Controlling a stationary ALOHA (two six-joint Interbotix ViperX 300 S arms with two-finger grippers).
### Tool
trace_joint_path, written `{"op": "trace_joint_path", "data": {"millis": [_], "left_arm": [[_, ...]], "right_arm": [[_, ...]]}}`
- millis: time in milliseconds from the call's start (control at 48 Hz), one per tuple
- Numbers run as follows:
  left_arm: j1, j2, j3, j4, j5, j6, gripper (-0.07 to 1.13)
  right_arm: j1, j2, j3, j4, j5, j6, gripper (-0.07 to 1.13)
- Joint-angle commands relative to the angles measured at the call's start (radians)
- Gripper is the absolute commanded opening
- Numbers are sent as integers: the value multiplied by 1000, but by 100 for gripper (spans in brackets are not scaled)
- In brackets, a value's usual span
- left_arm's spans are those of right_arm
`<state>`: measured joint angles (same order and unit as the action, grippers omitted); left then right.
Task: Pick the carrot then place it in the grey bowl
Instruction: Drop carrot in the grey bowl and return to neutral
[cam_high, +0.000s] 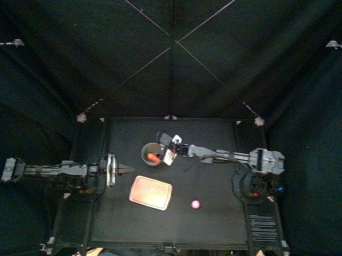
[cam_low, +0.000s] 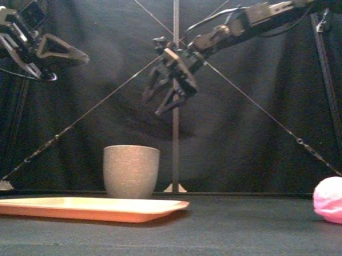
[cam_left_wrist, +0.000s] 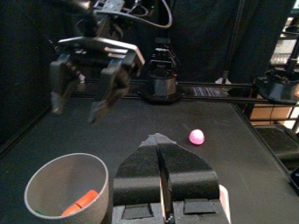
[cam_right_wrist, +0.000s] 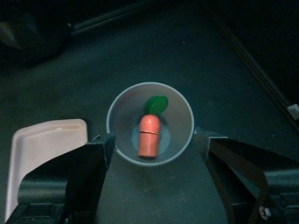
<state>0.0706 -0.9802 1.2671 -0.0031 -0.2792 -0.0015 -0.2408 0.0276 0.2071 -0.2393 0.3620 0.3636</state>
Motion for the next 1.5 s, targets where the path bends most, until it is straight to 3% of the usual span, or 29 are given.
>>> {"op": "trace_joint_path", "data": {"millis": [21, 125, 271, 729, 854, 1083, 1500], "left_arm": [[-2, -2, -25, 0, -3, 2, -2], [-2, -5, -25, 0, -3, 0, -2], [-2, -9, -23, 0, -3, 0, -2], [-3, -29, -25, 0, -5, 0, -2], [-3, -31, -21, 0, -3, 2, -2], [-2, -31, -17, 0, -3, 2, -2], [-2, -31, -11, 0, 41, 2, -2]], "right_arm": [[11, -212, 196, 5, -186, 31, 103], [12, -344, 359, 14, -307, 48, 103], [35, -512, 531, 12, -333, 49, 103], [238, -966, 868, -29, -391, 44, 103], [275, -983, 922, -54, -422, 41, 103], [273, -983, 950, -80, -476, 46, 103], [207, -962, 1025, -83, -532, 46, 103]]}}
